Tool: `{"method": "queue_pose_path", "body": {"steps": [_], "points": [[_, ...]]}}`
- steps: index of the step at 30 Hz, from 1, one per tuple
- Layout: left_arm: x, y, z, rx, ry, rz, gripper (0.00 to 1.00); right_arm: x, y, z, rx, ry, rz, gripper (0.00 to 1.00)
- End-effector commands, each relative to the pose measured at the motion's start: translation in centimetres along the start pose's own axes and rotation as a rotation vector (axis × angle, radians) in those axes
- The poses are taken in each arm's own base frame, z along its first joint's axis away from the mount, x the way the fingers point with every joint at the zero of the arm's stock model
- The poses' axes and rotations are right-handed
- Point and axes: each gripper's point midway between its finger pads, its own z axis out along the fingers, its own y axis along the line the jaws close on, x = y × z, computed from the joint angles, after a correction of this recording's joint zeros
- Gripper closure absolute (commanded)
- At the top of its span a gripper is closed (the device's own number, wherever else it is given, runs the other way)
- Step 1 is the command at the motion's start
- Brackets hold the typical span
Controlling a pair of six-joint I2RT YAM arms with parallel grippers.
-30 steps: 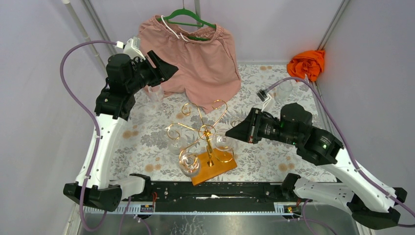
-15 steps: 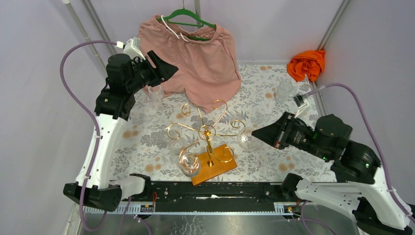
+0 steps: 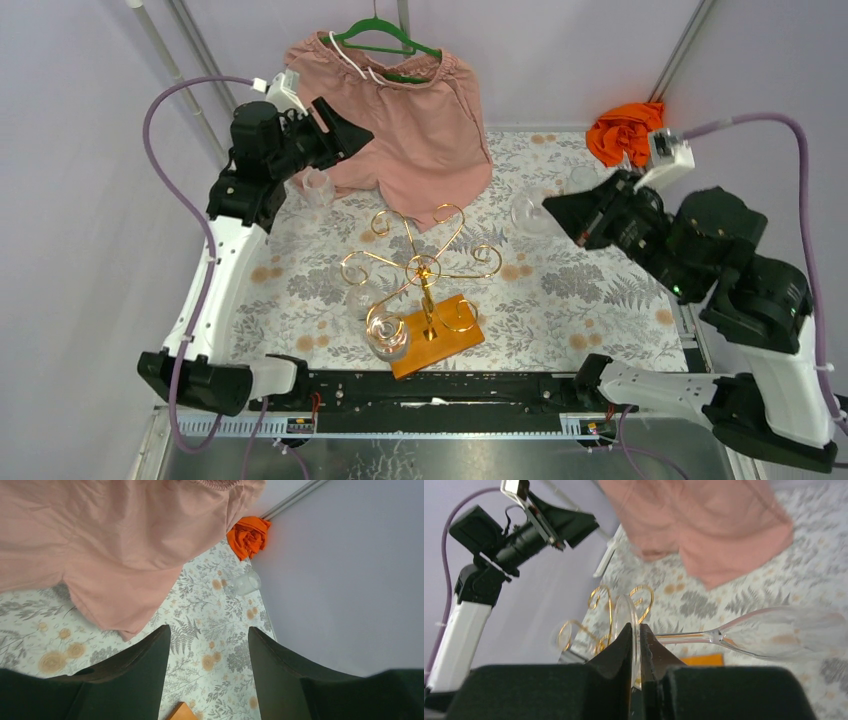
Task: Take the wine glass off the wine glass rack
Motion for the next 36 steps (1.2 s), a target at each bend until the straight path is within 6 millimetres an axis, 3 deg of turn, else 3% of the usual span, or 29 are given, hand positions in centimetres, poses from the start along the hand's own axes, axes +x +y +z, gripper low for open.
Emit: {"method": "queue_pose_path", "body": {"steps": [1,5,6,9,18,23,27,30,36], "points": [[-1.6,-3.0,1.8,0.182,-0.02,0.004,0.34,-5.6,1.9,2.4,0.034,-0.18,-0.144,1.0],[-3.0,-4.8,2.5,0.403,0.002,-0.091,0.34,-8.3,5.8,4.4,-0.052,-0.233,-0.197,1.0],[-4.2,-5.3,2.3,0.482,-0.023,-0.095,0.33,-8.8,6.7,4.6,-0.078,-0.242,-0.205,1.0],[-4.9,-5.5,2.1,0.631,-0.004,-0.144,0.34,-10.0,9.2,5.3,-0.15,-0.263,-0.221,1.0],[-5.9,-5.6,1.5,0.798,-0.025,-0.171,0.34,-11.9,13.7,7.3,-0.307,-0.296,-0.218,1.0],[-6.5,-4.2,1.1,0.847,-0.048,-0.218,0.33,-12.5,12.3,13.0,-0.47,-0.16,-0.029,1.0],[-6.7,-3.2,0.5,0.89,-0.056,-0.254,0.33,-12.5,11.7,15.5,-0.673,-0.073,0.116,1.0],[-6.8,-2.7,0.4,0.898,-0.056,-0.264,0.33,-13.3,11.7,15.9,-0.829,-0.062,0.171,1.0],[-6.9,-2.4,0.6,0.887,-0.063,-0.25,0.33,-14.4,12.4,14.1,-1.07,-0.082,0.208,1.0]]}}
